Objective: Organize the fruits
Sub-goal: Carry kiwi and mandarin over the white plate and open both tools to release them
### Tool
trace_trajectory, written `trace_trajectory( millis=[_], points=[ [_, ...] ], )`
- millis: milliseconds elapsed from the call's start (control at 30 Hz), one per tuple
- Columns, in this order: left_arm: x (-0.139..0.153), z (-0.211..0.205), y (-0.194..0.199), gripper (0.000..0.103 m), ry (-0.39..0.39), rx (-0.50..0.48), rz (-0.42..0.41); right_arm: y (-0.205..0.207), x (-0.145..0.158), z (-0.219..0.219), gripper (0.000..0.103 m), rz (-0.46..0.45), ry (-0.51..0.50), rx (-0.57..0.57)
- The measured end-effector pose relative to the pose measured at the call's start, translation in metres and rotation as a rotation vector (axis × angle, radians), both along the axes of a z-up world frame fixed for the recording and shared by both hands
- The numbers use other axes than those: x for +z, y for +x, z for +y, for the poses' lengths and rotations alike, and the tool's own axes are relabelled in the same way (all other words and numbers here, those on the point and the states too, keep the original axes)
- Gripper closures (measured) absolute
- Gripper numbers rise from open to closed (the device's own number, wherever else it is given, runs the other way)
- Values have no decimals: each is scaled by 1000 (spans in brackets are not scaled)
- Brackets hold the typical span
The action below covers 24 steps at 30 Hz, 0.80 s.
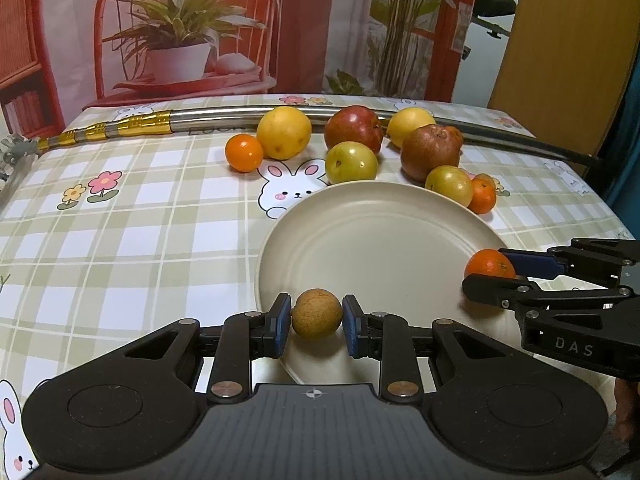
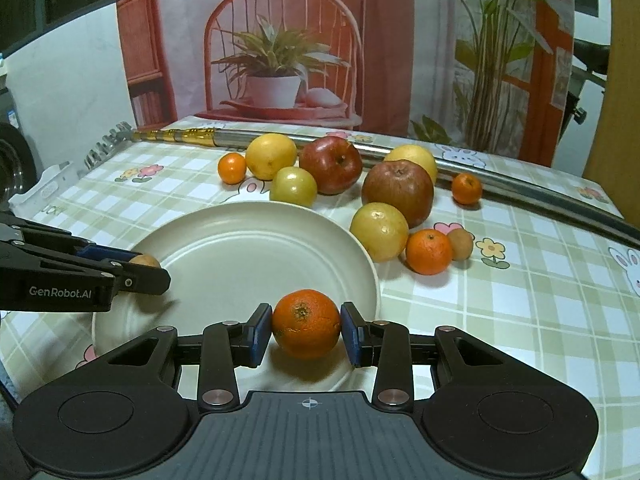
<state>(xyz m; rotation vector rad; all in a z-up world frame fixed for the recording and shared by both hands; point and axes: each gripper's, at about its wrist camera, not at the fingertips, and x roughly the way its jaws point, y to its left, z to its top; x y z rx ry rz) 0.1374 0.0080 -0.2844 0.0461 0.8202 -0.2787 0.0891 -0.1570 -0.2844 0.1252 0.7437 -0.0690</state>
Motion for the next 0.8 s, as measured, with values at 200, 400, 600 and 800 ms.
trace_trajectory(
  millis=[200,400,600,800],
  points=[
    [-1,0,0,74,-1,8,2,1,-4,-2,69,13,2,-4],
    [-1,-1,-1,74,2,9,-3,1,-5,-2,68,14,-1,-2],
    [-2,-1,-1,74,-2,10,-1,1,-5,-1,68,13,-1,-2],
    [-2,-1,-1,73,-4,12,0,0,-5,-3,68,7,-8,-6]
  ],
)
